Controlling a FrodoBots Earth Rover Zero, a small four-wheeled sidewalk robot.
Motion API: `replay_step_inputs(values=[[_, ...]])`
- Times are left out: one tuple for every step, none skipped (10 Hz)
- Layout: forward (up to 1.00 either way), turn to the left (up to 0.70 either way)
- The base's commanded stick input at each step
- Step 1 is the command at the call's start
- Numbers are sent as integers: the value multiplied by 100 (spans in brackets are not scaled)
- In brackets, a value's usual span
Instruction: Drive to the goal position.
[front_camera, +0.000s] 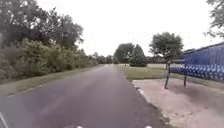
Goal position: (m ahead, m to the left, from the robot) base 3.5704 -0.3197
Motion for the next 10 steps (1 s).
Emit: replay_step_inputs(values=[[70,13],[70,7],[70,2],[70,1],[70,1],[70,1],[70,1],[70,1],[70,1],[70,1]])
